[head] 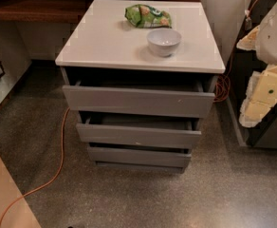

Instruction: Open middle drawer

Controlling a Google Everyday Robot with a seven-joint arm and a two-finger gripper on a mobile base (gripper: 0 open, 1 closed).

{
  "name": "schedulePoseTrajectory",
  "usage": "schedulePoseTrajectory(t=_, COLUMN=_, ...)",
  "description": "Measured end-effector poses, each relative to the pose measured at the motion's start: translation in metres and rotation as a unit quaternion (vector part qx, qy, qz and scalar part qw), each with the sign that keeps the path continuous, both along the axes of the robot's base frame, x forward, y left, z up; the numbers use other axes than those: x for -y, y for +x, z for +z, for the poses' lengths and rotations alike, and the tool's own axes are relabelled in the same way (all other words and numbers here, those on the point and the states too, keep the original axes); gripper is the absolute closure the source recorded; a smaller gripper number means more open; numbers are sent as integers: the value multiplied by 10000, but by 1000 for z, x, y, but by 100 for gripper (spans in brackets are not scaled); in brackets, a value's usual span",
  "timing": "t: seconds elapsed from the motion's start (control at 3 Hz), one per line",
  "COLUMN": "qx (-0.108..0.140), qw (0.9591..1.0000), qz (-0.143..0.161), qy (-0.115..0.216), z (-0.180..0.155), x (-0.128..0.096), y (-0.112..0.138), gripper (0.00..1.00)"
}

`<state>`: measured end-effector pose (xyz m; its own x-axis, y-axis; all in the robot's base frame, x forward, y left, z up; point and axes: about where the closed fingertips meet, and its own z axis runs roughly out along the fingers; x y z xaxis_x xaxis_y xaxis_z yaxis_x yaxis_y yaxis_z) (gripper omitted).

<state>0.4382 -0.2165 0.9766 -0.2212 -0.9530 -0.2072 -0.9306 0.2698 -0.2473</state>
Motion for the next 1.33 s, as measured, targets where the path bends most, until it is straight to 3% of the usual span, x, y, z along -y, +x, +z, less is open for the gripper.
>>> schedulePoseTrajectory(t=0.67, qx=40, qw=9999, qz=94, qy=91, z=-11, x=-7, y=7, gripper=0)
schedulePoseTrajectory(t=1.33, qx=41, qw=9990, qz=309, qy=319, z=-60, x=-26, y=10, gripper=0)
